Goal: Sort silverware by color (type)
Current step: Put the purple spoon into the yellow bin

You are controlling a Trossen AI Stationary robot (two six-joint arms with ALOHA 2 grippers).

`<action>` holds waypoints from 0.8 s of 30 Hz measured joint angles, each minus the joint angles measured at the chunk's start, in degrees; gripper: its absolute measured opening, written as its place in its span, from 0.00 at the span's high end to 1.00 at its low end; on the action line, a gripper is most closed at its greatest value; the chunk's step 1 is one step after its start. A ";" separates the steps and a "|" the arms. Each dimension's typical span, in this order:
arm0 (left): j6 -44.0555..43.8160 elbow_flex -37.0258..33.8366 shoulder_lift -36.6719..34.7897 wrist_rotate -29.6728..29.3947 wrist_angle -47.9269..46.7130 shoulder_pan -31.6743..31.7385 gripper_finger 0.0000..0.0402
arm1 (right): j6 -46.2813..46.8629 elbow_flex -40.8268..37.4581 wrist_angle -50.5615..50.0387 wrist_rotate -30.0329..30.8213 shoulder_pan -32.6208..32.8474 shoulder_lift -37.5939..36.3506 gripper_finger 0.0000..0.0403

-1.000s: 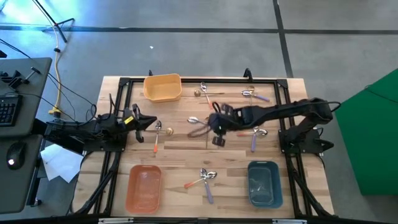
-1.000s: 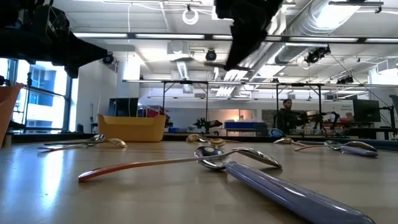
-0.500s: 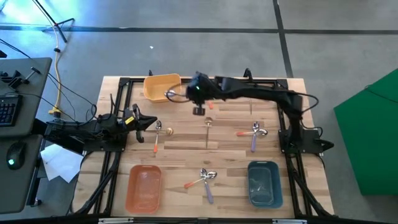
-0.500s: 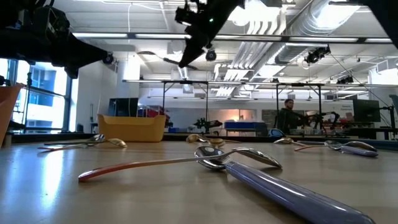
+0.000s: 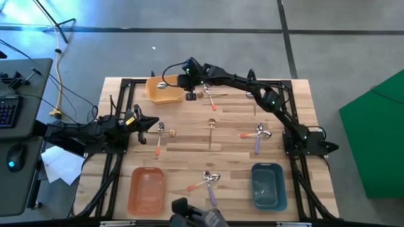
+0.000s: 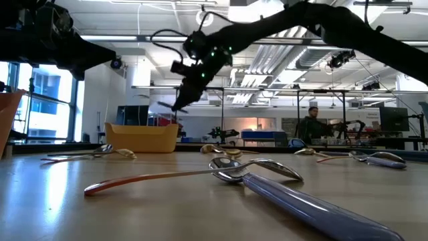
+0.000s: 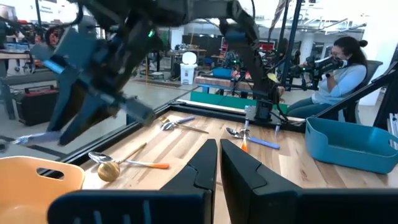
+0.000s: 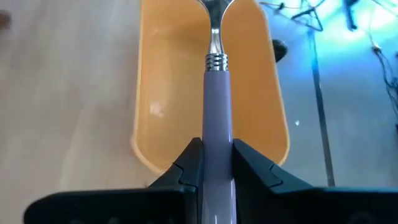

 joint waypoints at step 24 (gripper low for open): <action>4.81 3.65 1.30 -11.34 -7.87 0.02 0.93 | 1.96 2.37 1.59 -0.40 1.11 4.67 0.88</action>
